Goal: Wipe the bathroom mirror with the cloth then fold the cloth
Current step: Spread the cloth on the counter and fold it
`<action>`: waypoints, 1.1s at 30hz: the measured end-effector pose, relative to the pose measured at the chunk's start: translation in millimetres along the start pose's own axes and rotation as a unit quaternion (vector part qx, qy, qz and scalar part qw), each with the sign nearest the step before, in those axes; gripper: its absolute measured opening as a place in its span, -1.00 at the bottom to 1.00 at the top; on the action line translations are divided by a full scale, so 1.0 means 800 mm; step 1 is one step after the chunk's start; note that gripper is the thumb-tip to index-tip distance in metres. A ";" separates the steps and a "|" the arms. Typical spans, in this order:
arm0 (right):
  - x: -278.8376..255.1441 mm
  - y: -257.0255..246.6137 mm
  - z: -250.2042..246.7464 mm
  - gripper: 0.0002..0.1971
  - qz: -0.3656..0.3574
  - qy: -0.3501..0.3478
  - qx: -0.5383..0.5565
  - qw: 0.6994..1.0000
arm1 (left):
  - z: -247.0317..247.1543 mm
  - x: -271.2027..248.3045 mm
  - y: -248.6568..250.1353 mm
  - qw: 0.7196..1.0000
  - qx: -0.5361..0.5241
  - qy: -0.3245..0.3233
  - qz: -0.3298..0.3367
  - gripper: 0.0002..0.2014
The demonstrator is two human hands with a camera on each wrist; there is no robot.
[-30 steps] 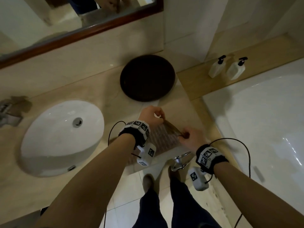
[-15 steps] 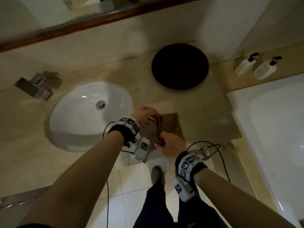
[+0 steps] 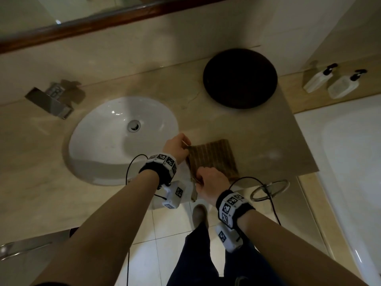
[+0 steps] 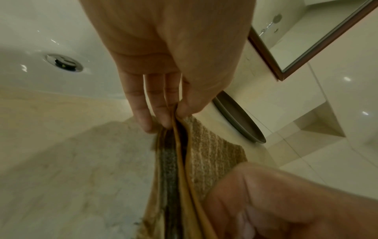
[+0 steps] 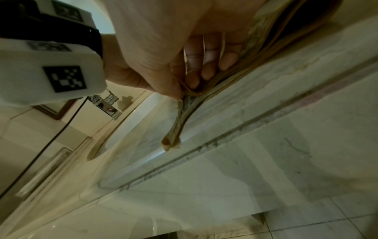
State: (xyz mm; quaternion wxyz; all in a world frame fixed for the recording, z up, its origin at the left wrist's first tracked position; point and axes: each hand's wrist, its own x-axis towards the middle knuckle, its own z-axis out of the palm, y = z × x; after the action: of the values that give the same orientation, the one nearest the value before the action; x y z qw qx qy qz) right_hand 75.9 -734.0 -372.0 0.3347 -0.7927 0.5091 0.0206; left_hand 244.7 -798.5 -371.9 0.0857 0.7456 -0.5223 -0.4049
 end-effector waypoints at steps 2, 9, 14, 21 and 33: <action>0.001 -0.001 0.001 -0.82 -0.005 -0.009 -0.014 1.000 | 0.002 0.001 -0.002 1.000 0.016 0.008 0.007 -0.77; -0.010 0.013 -0.017 -0.73 0.062 0.010 0.041 0.997 | 0.009 0.007 0.007 0.989 0.106 0.057 0.090 -0.73; -0.017 0.081 -0.025 -0.69 0.227 0.153 0.133 0.953 | 0.032 0.026 0.057 0.984 0.081 0.023 0.155 -0.73; -0.011 0.115 -0.016 -0.52 0.301 0.038 0.047 0.952 | 0.072 0.049 0.087 0.971 0.198 -0.045 0.125 -0.60; -0.012 0.106 -0.050 -0.75 0.283 0.176 0.418 0.845 | 0.032 0.018 0.085 0.990 0.036 -0.094 0.094 -0.69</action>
State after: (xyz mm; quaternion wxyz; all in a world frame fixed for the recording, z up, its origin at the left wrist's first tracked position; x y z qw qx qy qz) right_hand -10.6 -770.3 -380.4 0.5189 -0.3900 0.7219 -0.2398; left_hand 180.8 -832.7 -358.8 0.0471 0.6544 -0.6100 -0.4444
